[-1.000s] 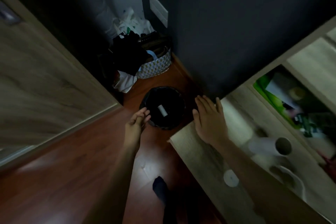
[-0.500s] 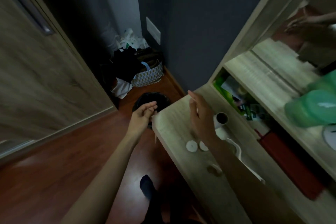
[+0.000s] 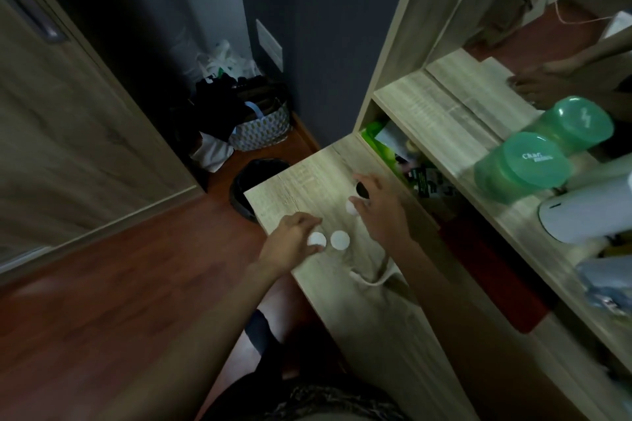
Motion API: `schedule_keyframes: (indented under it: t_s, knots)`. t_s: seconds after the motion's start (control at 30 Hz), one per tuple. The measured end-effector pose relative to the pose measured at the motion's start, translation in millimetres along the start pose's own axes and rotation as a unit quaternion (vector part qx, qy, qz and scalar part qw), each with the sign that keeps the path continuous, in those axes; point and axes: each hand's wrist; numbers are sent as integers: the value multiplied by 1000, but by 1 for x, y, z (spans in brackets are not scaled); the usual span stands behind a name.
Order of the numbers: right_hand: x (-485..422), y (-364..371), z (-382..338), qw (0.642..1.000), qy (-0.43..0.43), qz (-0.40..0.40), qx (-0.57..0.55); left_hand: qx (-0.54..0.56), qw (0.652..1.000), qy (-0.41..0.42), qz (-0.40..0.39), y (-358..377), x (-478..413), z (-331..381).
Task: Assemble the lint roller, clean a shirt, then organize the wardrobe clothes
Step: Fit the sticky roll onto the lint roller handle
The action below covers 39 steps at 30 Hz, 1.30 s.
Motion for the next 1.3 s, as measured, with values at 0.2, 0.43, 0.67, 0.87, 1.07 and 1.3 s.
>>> schedule_keyframes:
  t_s: [0.2,0.43,0.67,0.87,1.07,1.3]
  knots:
    - [1,-1,1,999,-27,29,-20,-82,996,28,6,14,3,10]
    - [2,-6,-1,992,3,73,-102,90,989,-25,118,-3,-1,6]
    - [8,-13,-27,877,95,111,-458,528,824,-140,148,-59,0,31]
    - [11,0,-38,809,104,99,-570,584,795,-119,114,-63,3,33]
    - [13,6,-40,825,98,81,-550,576,804,-106,105,-69,6,28]
    - [12,5,-40,831,85,54,-547,613,780,-114,49,-78,5,25]
Point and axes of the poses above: each hand's wrist, its own x-axis away from the middle knuckle, its own y-axis out of the palm, z = x × y, and after that the axes turned 5 degrees about -y, right-handed
